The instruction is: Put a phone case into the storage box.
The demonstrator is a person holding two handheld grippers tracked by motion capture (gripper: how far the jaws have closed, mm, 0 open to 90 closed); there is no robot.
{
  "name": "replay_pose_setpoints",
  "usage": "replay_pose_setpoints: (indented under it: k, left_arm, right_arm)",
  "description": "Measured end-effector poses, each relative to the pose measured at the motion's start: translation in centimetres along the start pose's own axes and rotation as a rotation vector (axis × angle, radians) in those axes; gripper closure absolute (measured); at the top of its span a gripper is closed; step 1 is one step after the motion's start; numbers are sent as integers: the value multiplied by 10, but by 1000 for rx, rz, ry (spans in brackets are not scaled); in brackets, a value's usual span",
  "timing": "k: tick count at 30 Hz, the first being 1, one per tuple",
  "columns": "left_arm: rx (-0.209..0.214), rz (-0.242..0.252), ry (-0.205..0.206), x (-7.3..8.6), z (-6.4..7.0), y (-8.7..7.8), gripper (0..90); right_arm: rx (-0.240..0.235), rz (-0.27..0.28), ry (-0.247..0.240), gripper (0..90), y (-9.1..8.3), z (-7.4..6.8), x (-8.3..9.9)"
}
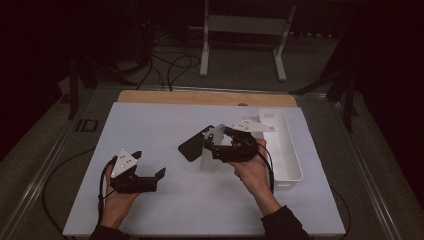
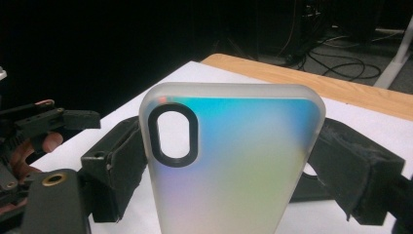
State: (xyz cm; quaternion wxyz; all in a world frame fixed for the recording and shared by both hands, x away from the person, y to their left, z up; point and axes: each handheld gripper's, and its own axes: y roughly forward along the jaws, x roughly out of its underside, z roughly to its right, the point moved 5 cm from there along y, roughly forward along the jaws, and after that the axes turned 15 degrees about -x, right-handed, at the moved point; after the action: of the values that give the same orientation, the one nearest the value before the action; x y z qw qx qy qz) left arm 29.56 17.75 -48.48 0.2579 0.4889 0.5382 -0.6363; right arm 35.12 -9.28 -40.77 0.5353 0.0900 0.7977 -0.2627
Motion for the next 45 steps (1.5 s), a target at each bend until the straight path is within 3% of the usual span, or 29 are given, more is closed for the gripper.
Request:
replay_pose_setpoints:
  k: [5, 10, 17, 30, 45]
  left_arm:
    - [-21, 4, -1, 9, -9, -3, 2]
    - [-11, 26, -7, 18, -17, -9, 2]
    - [-13, 24, 18, 28, -20, -13, 1]
    - [-27, 33, 24, 33, -25, -18, 2]
    - [-34, 33, 27, 35, -24, -17, 3]
  right_arm:
    - [11, -5, -8, 169, -2, 3, -3]
    - [29, -7, -23, 169, -5, 8, -8]
    - [60, -4, -21, 169, -12, 20, -15]
    - [100, 29, 7, 169, -25, 43, -30]
    - [181, 48, 24, 168, -35, 66, -50]
